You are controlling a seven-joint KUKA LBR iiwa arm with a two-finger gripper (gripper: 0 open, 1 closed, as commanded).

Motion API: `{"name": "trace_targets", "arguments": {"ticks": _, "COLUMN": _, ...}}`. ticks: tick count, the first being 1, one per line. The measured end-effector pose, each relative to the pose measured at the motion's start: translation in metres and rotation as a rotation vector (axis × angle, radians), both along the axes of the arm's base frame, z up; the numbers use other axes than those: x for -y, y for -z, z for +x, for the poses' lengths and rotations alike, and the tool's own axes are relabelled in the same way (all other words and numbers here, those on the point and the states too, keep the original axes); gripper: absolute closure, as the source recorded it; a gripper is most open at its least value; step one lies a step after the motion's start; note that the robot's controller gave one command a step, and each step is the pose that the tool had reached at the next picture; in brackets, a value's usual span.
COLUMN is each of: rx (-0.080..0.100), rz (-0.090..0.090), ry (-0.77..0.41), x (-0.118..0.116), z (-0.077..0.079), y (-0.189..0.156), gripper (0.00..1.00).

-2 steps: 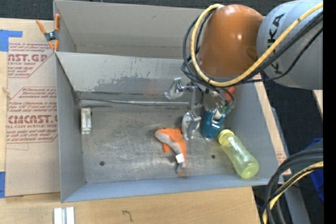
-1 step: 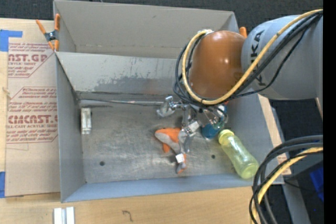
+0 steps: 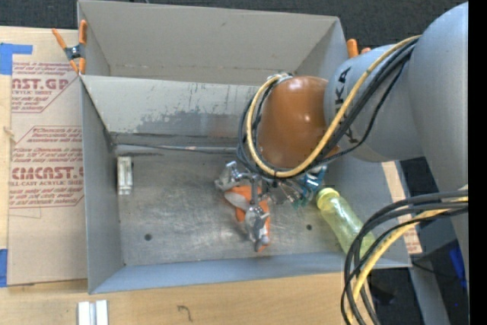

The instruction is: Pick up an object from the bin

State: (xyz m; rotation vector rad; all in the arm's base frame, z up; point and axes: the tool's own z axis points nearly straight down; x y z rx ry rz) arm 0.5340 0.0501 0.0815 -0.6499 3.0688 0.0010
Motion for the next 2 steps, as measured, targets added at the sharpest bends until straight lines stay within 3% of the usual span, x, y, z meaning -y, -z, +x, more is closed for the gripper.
{"name": "trace_targets", "arguments": {"ticks": 1, "rx": 0.003, "rz": 0.000, "ry": 0.030, "x": 0.0639, "z": 0.0263, "y": 0.0084, "gripper": 1.00}}
{"name": "trace_targets", "arguments": {"ticks": 2, "rx": 0.003, "rz": 0.000, "ry": 0.030, "x": 0.0640, "z": 0.0263, "y": 0.0084, "gripper": 1.00}}
